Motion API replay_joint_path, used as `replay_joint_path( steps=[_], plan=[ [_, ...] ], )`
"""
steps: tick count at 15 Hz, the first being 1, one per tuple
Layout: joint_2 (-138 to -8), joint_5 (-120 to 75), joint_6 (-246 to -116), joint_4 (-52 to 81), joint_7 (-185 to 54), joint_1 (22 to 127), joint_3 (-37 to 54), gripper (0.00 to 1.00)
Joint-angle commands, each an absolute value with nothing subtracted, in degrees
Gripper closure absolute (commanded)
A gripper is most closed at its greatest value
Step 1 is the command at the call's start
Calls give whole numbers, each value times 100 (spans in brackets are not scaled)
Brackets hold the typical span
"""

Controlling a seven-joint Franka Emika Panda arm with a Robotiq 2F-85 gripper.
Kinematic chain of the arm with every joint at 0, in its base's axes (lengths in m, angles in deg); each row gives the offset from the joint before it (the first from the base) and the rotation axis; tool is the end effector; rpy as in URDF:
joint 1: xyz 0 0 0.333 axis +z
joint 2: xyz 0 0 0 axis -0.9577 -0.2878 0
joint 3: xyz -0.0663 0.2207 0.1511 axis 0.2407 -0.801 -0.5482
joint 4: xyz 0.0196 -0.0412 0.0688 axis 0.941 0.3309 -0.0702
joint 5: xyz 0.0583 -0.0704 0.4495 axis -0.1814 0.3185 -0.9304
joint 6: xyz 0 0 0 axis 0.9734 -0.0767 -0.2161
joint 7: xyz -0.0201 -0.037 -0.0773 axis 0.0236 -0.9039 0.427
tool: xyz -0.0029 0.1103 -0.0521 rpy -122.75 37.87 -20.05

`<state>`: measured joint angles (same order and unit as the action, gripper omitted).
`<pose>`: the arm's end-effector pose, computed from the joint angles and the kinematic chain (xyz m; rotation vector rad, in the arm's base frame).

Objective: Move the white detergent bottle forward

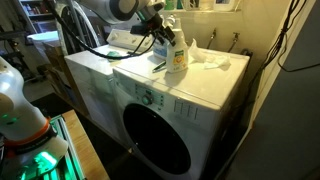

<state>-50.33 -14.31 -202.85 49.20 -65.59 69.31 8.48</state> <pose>0.6195 -0.0772 0.4097 2.8621 -0.0943 0.9193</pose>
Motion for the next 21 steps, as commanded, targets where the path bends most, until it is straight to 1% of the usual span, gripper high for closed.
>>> replay_joint_path(
  steps=[1,6,10,15,16,17,18,19,20,21],
  plan=[
    [-5451,-1520,-20671,4579,-7153,6883,771,0],
    [-5798,-1094,-21471,4432,-7690,6890,832,0],
    [-5991,-1285,-21957,4464,-7293,6906,851,0],
    [-6068,-1265,-21783,4462,-6976,6886,861,0],
    [-6080,-1177,-21718,4456,-6980,6880,889,5],
    [-6122,-1068,-21828,4443,-7066,6876,932,26],
    [-6133,-973,-21851,4429,-7132,6875,973,29],
    [-6138,-830,-21908,4413,-7236,6882,1027,29],
    [-6123,-769,-21929,4404,-7265,6891,1045,36],
    [-6097,-703,-21929,4397,-7305,6899,1059,40]
  ],
)
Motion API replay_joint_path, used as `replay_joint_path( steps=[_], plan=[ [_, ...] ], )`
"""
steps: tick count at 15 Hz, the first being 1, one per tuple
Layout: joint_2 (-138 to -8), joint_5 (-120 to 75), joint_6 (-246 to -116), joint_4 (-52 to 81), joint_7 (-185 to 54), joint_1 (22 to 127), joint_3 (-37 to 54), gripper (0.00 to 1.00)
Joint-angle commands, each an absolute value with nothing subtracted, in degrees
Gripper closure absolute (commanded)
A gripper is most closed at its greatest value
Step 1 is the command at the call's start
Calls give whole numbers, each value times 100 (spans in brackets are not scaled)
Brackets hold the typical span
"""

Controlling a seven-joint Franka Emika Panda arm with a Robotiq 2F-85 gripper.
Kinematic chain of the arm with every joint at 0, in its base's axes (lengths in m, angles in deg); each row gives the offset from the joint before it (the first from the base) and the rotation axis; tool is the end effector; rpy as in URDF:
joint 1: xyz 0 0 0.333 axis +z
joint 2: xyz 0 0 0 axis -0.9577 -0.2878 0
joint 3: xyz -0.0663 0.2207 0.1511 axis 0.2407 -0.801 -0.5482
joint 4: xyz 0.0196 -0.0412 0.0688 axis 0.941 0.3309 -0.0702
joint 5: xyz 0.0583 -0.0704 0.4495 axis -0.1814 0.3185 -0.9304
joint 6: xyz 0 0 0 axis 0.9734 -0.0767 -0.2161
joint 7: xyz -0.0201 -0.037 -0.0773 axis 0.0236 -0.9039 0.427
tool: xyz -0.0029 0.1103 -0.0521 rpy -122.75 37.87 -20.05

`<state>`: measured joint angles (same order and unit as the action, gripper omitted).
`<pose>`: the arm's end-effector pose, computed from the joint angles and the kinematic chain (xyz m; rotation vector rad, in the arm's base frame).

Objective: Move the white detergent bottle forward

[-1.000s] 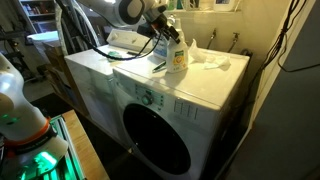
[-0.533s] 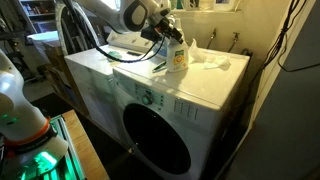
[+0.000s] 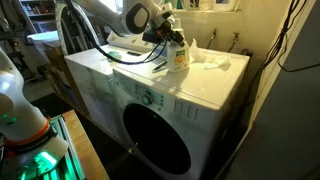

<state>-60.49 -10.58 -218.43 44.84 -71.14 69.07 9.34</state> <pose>0.6551 -0.0824 0.3773 2.7800 -0.1250 1.1647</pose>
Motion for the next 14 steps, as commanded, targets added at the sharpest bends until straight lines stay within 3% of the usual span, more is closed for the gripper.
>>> replay_joint_path(
  steps=[1,14],
  plan=[
    [-6063,-690,-21911,4390,-7331,6909,1057,40],
    [-5771,880,-21919,3777,-9068,6813,1681,42]
  ],
)
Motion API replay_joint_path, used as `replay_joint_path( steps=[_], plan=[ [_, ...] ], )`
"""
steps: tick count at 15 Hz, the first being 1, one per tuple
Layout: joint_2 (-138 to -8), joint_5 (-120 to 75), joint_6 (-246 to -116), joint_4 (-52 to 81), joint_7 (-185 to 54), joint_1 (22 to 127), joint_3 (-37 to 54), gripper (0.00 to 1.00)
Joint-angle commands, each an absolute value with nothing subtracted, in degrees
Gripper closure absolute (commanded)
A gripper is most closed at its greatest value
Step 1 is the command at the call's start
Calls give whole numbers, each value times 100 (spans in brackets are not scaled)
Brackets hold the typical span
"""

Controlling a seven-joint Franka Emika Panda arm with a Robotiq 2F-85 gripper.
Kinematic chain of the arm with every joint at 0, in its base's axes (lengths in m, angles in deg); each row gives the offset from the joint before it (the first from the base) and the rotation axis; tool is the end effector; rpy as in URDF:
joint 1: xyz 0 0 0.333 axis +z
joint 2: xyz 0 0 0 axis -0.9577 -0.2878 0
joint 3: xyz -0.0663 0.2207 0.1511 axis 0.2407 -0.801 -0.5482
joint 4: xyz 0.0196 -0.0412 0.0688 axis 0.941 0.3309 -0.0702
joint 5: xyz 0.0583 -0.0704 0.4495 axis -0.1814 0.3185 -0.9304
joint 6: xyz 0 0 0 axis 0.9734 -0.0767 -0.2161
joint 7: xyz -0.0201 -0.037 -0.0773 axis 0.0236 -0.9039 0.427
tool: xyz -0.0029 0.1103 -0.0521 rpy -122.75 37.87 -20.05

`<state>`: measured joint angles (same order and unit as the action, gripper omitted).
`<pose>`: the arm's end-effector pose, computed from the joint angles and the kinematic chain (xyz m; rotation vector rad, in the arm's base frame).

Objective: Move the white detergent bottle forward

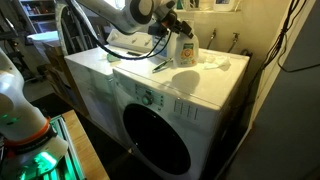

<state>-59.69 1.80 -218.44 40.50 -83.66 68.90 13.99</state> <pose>0.6604 -0.1255 0.4253 2.6497 -0.2549 1.2598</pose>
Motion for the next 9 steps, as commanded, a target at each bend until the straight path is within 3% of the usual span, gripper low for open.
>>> replay_joint_path(
  steps=[1,9],
  plan=[
    [-5749,1060,-21892,3716,-9304,6793,1763,42],
    [-5397,3614,-20659,3395,-12602,6713,2371,42]
  ],
)
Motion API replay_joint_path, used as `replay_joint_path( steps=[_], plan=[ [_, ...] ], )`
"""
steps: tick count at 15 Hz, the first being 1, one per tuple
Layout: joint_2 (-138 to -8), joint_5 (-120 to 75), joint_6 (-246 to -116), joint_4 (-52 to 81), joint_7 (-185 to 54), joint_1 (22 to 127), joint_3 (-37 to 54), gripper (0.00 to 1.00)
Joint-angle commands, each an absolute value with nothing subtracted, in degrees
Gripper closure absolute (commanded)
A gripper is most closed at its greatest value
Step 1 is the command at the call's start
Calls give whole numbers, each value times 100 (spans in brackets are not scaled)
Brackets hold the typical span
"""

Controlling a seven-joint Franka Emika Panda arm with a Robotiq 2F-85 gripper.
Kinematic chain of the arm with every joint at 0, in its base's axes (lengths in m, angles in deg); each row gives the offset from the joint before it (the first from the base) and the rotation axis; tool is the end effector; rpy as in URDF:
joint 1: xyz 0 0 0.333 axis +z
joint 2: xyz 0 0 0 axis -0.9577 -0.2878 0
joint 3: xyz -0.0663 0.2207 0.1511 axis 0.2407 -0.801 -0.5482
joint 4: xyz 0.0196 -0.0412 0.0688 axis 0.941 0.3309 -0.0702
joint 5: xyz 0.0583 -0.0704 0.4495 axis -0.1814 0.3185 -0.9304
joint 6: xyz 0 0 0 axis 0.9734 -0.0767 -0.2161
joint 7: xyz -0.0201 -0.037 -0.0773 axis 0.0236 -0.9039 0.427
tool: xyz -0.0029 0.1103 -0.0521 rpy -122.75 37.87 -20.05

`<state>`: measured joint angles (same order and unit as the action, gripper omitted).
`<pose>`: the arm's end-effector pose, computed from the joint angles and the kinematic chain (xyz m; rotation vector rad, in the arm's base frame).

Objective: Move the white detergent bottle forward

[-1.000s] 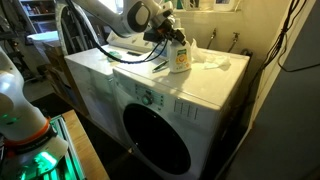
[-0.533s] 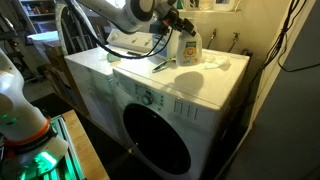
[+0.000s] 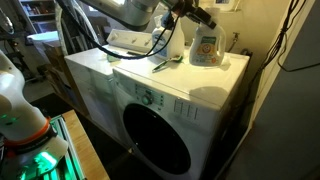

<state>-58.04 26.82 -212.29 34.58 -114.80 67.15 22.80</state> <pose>0.6361 -0.2355 0.4768 2.3742 -0.6960 1.2888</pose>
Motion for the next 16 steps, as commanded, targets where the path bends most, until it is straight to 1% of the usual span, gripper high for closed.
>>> replay_joint_path(
  steps=[1,5,9,13,14,15,16],
  plan=[
    [-5274,3971,-20406,3468,-13038,6711,2366,42],
    [-4863,5098,-19611,3769,-14386,6745,2183,42],
    [-4816,5928,-19509,3746,-15608,6766,1959,42],
    [-4841,5733,-19142,3936,-15541,6869,1740,42],
    [-4800,5476,-19069,4003,-15313,6751,1555,4],
    [-4749,5158,-18907,4091,-15021,6784,1498,3],
    [-4719,4921,-18705,4149,-14867,6797,1429,0]
  ],
)
